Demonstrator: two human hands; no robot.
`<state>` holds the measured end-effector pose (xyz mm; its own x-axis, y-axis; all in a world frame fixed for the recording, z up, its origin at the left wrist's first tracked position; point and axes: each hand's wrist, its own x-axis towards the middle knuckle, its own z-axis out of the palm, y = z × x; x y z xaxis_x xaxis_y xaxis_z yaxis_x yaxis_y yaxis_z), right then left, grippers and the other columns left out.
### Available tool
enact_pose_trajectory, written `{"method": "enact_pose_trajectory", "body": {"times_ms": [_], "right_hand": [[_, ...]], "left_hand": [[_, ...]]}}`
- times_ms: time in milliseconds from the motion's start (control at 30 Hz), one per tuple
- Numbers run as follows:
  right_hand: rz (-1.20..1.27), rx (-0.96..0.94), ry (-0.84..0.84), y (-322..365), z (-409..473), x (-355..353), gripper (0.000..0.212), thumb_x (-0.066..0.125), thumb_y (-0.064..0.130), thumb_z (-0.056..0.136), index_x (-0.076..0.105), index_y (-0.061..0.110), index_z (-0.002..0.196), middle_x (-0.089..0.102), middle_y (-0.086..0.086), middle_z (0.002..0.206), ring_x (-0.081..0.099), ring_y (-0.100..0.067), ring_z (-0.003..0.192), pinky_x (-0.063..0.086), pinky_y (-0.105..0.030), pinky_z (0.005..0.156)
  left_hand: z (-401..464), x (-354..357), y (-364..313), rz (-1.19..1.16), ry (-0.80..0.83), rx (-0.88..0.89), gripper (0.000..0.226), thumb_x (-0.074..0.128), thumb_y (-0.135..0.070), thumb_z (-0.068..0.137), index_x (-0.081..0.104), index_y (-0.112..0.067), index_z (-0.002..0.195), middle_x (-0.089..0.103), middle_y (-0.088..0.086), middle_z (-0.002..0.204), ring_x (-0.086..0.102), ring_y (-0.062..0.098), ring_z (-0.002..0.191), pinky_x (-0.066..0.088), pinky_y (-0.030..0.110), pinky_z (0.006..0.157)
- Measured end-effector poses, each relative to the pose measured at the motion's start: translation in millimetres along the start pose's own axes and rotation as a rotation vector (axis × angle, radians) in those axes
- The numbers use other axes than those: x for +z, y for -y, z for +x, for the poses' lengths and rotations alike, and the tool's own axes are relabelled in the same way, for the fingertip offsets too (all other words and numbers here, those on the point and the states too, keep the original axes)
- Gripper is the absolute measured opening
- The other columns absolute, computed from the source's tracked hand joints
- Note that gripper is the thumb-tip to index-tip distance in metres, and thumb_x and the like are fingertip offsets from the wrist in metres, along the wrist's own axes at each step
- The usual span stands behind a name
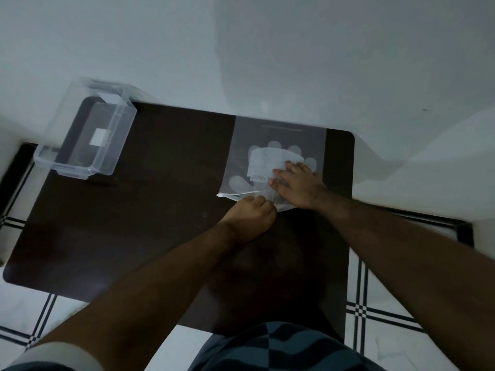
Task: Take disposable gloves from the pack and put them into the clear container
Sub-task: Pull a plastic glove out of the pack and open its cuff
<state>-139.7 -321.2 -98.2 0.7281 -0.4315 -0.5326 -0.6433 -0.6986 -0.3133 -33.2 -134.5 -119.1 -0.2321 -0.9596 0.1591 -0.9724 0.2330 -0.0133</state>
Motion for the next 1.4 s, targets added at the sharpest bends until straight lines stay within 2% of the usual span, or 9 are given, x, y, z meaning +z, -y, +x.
{"method": "enact_pose_trajectory", "body": {"times_ms": [167, 400, 567, 700, 833, 933, 1167, 1267, 1400], "right_hand": [[-0.028, 0.011, 0.014, 6, 2, -5, 0.072, 0.030, 0.077, 0.100, 0.035, 0.039, 0.161, 0.015, -0.006, 0.176, 0.014, -0.037, 0.160, 0.020, -0.069, 0.122], [-0.187, -0.048, -0.026, 3, 7, 5, 0.069, 0.057, 0.065, 0.093, 0.039, 0.036, 0.153, 0.030, -0.009, 0.167, 0.035, -0.038, 0.149, 0.035, -0.069, 0.114], [-0.227, -0.056, -0.058, 2, 5, 10, 0.069, 0.059, 0.059, 0.095, 0.037, 0.032, 0.155, 0.028, -0.011, 0.166, 0.035, -0.039, 0.147, 0.034, -0.069, 0.115], [-0.284, -0.038, -0.124, 10, -1, 18, 0.066, 0.063, 0.050, 0.097, 0.039, 0.027, 0.154, 0.032, -0.013, 0.166, 0.036, -0.040, 0.149, 0.032, -0.068, 0.117], [-0.276, -0.123, -0.279, 30, -23, 36, 0.054, 0.061, 0.041, 0.100, 0.051, 0.018, 0.148, 0.047, -0.014, 0.158, 0.043, -0.036, 0.145, 0.033, -0.061, 0.121], [-0.289, -0.247, -0.302, 49, -47, 65, 0.047, 0.053, 0.044, 0.103, 0.057, 0.017, 0.141, 0.053, -0.013, 0.150, 0.047, -0.034, 0.140, 0.032, -0.059, 0.122], [-0.238, -0.228, -0.263, 93, -100, 127, 0.058, 0.041, 0.056, 0.104, 0.053, 0.022, 0.149, 0.049, -0.009, 0.159, 0.040, -0.032, 0.150, 0.020, -0.058, 0.128], [-0.139, -0.186, -0.306, 104, -125, 149, 0.054, 0.047, 0.054, 0.103, 0.060, 0.019, 0.142, 0.057, -0.009, 0.148, 0.048, -0.030, 0.140, 0.027, -0.057, 0.125], [-0.141, -0.216, -0.343, 113, -154, 183, 0.046, 0.047, 0.053, 0.102, 0.069, 0.019, 0.124, 0.066, -0.008, 0.130, 0.057, -0.029, 0.121, 0.040, -0.054, 0.111]], "left_hand": [[-24, -2, -14, -0.028, -0.023, 0.007, 0.002, 0.072, -0.007, 0.088, 0.071, -0.007, 0.090, 0.064, 0.009, 0.082, 0.060, 0.027, 0.070, 0.049, 0.038, 0.057], [-65, -5, -43, -0.077, -0.018, 0.009, 0.005, 0.068, -0.011, 0.089, 0.072, -0.011, 0.091, 0.065, 0.007, 0.084, 0.059, 0.026, 0.071, 0.050, 0.036, 0.059], [-99, -10, -63, -0.115, -0.014, -0.003, 0.002, 0.072, -0.011, 0.090, 0.074, -0.012, 0.091, 0.066, 0.006, 0.085, 0.059, 0.024, 0.071, 0.047, 0.035, 0.059], [-131, -8, -77, -0.141, -0.009, -0.023, 0.001, 0.074, -0.011, 0.091, 0.074, -0.011, 0.091, 0.066, 0.006, 0.084, 0.059, 0.024, 0.071, 0.051, 0.035, 0.059], [-160, -12, -88, -0.191, 0.032, -0.073, 0.002, 0.073, -0.012, 0.090, 0.073, -0.011, 0.088, 0.065, 0.006, 0.082, 0.058, 0.023, 0.069, 0.052, 0.035, 0.058], [-179, -15, -93, -0.218, 0.056, -0.091, 0.007, 0.075, -0.015, 0.088, 0.071, -0.012, 0.084, 0.064, 0.005, 0.081, 0.057, 0.023, 0.066, 0.049, 0.034, 0.057], [-213, -16, -93, -0.240, 0.078, -0.083, 0.013, 0.083, -0.017, 0.079, 0.071, -0.015, 0.077, 0.063, 0.002, 0.077, 0.058, 0.022, 0.064, 0.048, 0.031, 0.054], [-225, -19, -90, -0.249, 0.087, -0.049, 0.015, 0.086, -0.019, 0.075, 0.072, -0.016, 0.078, 0.065, 0.001, 0.077, 0.060, 0.021, 0.065, 0.048, 0.030, 0.055], [-243, -20, -86, -0.246, 0.106, -0.005, 0.011, 0.081, -0.023, 0.076, 0.074, -0.017, 0.082, 0.068, 0.001, 0.079, 0.064, 0.021, 0.069, 0.052, 0.029, 0.059]]}}
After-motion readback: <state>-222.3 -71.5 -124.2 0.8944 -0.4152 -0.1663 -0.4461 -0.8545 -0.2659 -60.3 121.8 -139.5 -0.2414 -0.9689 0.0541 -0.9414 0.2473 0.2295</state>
